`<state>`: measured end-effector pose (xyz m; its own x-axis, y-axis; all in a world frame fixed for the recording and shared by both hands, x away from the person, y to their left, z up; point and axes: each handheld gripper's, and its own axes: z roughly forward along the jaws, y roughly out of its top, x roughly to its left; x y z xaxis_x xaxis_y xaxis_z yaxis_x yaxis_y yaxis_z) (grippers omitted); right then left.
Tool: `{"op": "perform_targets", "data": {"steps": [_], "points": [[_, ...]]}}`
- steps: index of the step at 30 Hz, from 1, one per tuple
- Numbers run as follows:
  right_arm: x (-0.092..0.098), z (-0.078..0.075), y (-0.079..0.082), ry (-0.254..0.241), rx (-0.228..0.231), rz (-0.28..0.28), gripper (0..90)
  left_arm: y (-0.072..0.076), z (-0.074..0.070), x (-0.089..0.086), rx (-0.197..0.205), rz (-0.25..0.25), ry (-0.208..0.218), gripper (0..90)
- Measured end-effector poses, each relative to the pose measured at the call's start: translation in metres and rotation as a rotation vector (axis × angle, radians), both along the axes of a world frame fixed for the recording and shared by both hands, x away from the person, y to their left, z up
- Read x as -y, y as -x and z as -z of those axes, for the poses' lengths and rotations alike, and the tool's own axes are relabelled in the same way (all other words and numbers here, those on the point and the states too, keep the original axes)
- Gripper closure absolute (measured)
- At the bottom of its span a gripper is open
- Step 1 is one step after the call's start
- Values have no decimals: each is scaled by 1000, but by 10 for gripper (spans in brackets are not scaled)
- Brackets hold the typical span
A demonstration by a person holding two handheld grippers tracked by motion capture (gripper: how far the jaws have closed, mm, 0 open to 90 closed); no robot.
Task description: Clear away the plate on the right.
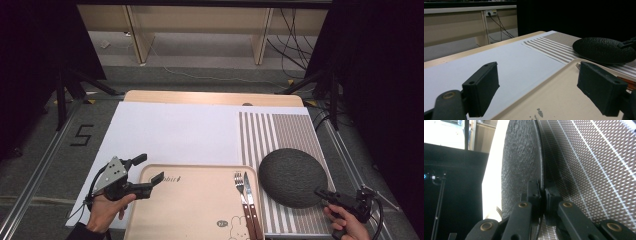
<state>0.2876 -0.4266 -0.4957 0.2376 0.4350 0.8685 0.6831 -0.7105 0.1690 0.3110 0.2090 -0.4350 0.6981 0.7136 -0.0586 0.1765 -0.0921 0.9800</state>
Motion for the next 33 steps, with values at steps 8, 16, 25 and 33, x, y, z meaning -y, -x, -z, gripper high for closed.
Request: {"op": "perform_targets", "data": {"steps": [8,16,25,33], "points": [[-3,-3,1,28,19,18,867,0,-1,0,-4,-5,-7,164],[-5,-8,0,9,-1,44,868,0,0,-1,3,-5,-6,165],[-6,-8,0,12,4,48,870,1,-1,-1,2,-12,-8,165],[-3,-9,2,24,9,67,868,0,-1,-1,1,-11,-7,165]]}}
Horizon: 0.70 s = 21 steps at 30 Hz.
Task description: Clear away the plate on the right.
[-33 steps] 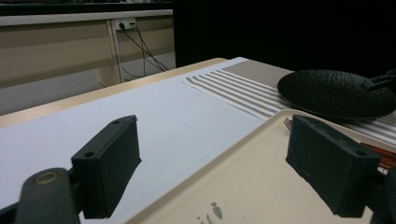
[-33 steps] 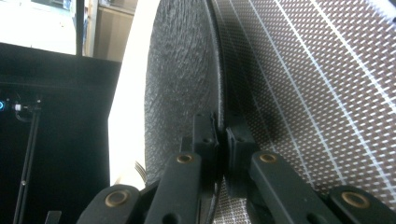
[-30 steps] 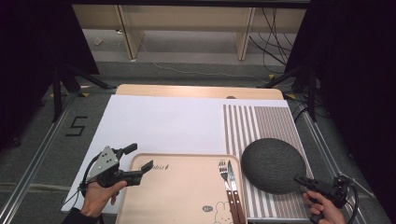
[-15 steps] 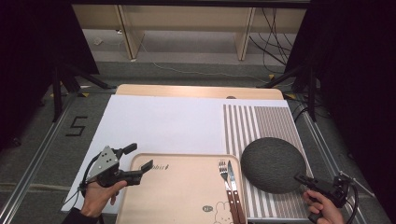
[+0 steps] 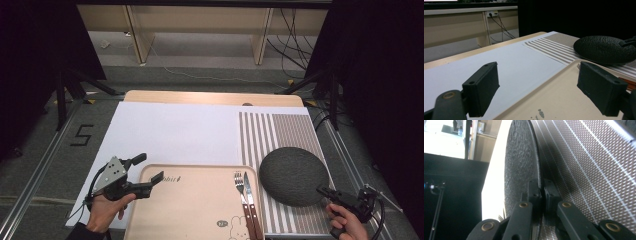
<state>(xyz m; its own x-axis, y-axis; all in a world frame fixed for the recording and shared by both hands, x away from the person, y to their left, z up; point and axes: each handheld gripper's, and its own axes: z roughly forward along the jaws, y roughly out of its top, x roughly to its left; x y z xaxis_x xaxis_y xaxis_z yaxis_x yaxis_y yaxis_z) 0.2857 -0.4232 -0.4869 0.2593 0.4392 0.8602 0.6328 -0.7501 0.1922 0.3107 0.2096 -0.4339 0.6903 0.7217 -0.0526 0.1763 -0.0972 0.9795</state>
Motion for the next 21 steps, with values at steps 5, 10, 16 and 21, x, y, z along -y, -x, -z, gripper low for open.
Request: {"op": "perform_targets", "data": {"steps": [5,10,16,21], "points": [[1,-2,2,7,30,17,866,0,0,0,2,0,0,165],[1,-3,4,7,64,27,866,0,0,0,1,1,1,164],[-2,-5,4,-31,76,32,866,0,0,-1,3,0,4,164],[-2,-6,5,-28,76,20,865,0,-1,-1,8,-4,8,161]]}}
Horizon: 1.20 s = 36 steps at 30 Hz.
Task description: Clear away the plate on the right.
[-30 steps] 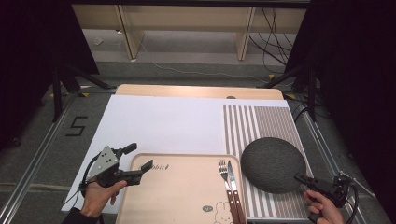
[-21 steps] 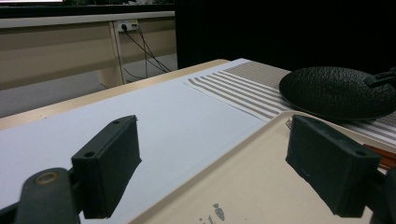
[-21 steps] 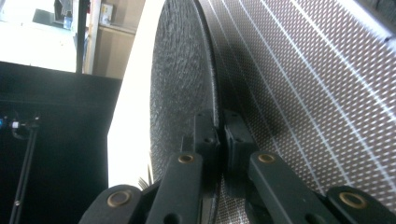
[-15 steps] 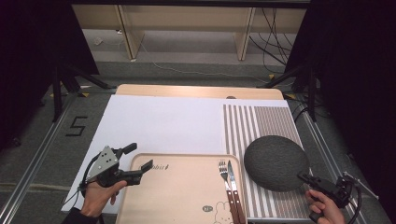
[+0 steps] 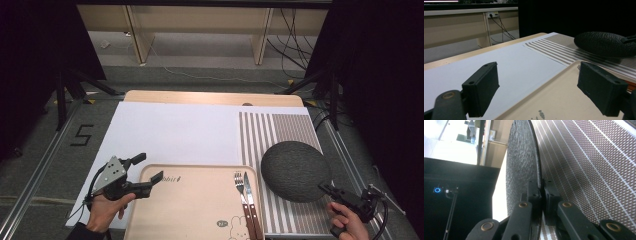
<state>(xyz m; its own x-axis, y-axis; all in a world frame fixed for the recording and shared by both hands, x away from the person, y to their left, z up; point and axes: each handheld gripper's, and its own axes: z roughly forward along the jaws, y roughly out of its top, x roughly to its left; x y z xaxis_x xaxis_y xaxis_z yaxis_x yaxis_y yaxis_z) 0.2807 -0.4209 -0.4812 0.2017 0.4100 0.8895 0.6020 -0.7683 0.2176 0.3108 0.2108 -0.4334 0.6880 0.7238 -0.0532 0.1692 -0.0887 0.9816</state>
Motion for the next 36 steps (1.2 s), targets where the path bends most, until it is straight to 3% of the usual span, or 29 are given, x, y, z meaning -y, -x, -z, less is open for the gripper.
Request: {"op": "perform_targets", "data": {"steps": [4,6,9,10,13,15,16,18,19,26,27,29,30,31,33,34,36], "points": [[-3,-3,-2,-7,2,16,865,0,0,0,1,-3,3,161],[-2,-1,-1,21,22,-1,865,0,0,0,2,-2,4,161],[-4,-7,0,-37,-13,1,865,0,0,0,-3,2,6,160],[-5,-5,-1,-17,17,4,865,0,0,0,-2,1,7,161],[-8,-9,-1,-38,9,7,864,-1,0,-1,-7,-1,10,161],[-9,-9,0,-5,35,-6,865,-1,0,0,-7,-1,24,161],[-10,-12,1,-41,22,1,865,0,0,-1,-9,-3,14,161],[-12,-14,2,-53,10,-11,867,0,0,-1,-8,-3,15,161],[-13,-13,2,-35,25,-25,867,0,-1,-1,-8,-1,17,161],[-21,-18,1,-54,18,-54,865,-1,-1,-1,-9,1,25,161],[-23,-16,1,-39,34,-55,864,-1,-1,-1,-9,1,24,161],[-25,-17,0,-68,27,-47,865,-1,-1,-1,-9,1,25,161],[-26,-17,0,-46,37,-58,866,-1,-1,-1,-8,0,23,161],[-28,-19,0,-65,24,-48,866,0,-1,-1,-7,-1,22,161],[-32,-19,1,-45,53,-58,866,0,-1,-1,-7,-1,21,160],[-34,-20,0,-71,43,-51,865,0,-1,-1,-7,-2,21,161],[-37,-19,0,-63,49,-68,866,0,-1,-1,-8,-3,22,161]]}}
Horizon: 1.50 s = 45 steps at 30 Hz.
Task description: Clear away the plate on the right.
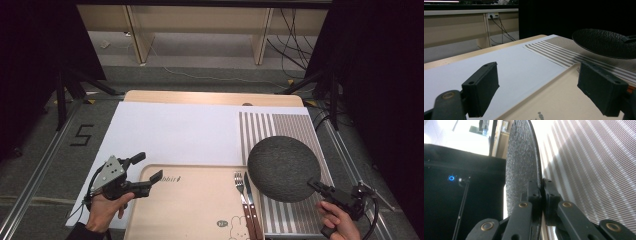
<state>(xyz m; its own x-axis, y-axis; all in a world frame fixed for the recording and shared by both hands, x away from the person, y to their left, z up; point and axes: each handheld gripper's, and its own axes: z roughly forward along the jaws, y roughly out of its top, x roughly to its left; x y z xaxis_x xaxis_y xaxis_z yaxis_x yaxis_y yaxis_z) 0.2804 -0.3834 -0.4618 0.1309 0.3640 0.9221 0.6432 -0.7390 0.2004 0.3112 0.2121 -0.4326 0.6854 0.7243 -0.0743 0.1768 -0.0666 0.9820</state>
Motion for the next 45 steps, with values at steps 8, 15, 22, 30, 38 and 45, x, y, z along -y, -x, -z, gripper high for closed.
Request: {"op": "perform_targets", "data": {"steps": [8,15,22,30,38,45], "points": [[-19,-2,-4,-13,-32,-58,864,0,0,0,2,1,-2,161],[-36,-3,-6,-20,-39,-123,863,0,0,0,3,1,-5,160],[-52,-2,-5,-14,-15,-181,863,0,0,0,6,-1,-4,160],[-73,-3,-6,-34,-27,-237,863,0,0,0,8,-1,-8,160],[-93,-2,-7,-32,-29,-306,860,0,-1,0,12,3,1,160],[-109,0,-7,-26,-41,-363,859,0,-1,1,10,4,-7,160]]}}
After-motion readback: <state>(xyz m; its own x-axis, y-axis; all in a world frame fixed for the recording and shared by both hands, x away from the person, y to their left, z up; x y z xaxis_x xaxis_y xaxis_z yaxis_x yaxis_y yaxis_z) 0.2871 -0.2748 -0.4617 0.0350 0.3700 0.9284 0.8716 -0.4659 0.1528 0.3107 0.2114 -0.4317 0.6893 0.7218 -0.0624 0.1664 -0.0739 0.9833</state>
